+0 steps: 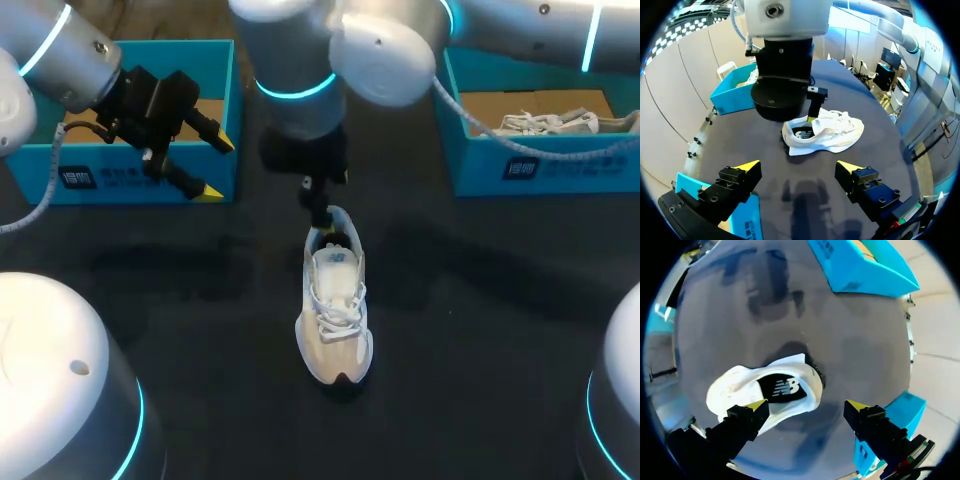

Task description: Take the shoe out of the shoebox, open the shoe tongue, remove and reinsert the insole, then place the shoe into the shoebox

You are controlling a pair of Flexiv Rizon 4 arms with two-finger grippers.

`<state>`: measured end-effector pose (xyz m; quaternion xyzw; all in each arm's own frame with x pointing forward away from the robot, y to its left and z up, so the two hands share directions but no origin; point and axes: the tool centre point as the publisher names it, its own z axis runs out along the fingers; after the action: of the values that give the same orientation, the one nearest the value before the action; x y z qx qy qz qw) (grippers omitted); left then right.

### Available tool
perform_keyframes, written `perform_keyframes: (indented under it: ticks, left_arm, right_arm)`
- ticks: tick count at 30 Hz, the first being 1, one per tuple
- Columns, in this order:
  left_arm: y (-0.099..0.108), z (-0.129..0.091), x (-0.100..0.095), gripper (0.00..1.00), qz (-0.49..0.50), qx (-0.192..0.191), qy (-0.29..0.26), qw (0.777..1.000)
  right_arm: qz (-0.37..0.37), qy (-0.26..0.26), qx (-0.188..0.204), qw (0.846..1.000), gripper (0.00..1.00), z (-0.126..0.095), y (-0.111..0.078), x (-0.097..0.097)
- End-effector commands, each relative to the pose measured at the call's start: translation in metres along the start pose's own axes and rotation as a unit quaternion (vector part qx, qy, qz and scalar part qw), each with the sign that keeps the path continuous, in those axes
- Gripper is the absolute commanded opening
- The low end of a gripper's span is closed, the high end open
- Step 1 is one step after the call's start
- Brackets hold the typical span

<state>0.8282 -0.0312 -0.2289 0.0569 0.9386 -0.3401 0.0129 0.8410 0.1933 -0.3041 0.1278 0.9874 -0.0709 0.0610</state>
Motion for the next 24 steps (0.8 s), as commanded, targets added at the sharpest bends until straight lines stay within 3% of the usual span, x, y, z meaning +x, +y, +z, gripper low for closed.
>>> perform_keyframes:
  ticks: [1,11,13,15,21,23,24]
  left_arm:
    - [0.000,-0.001,0.000,1.00,0.000,-0.001,0.001,1.000]
    - [0.000,-0.001,0.000,1.00,0.000,-0.001,0.001,1.000]
    - [0.000,-0.001,0.000,1.00,0.000,-0.001,0.001,1.000]
    - [0.000,-0.001,0.000,1.00,0.000,-0.001,0.001,1.000]
    - [0.000,-0.001,0.000,1.00,0.000,-0.001,0.001,1.000]
    - [0.000,-0.001,0.000,1.00,0.000,-0.001,0.001,1.000]
    - [0.000,-0.001,0.000,1.00,0.000,-0.001,0.001,1.000]
  right_arm:
    - [-0.016,0.003,-0.006,1.000,1.00,0.021,0.004,-0.005]
    - [-0.036,0.024,-0.024,0.999,1.00,0.062,0.006,-0.018]
    - [-0.036,0.030,-0.025,0.999,0.84,0.069,0.005,-0.019]
    - [-0.033,0.038,-0.030,0.998,0.50,0.075,0.005,-0.019]
    - [-0.031,0.045,-0.031,0.998,0.24,0.083,0.009,-0.019]
    - [-0.025,0.048,-0.031,0.998,0.05,0.087,0.009,-0.020]
    - [-0.023,0.049,-0.031,0.998,0.00,0.089,0.009,-0.020]
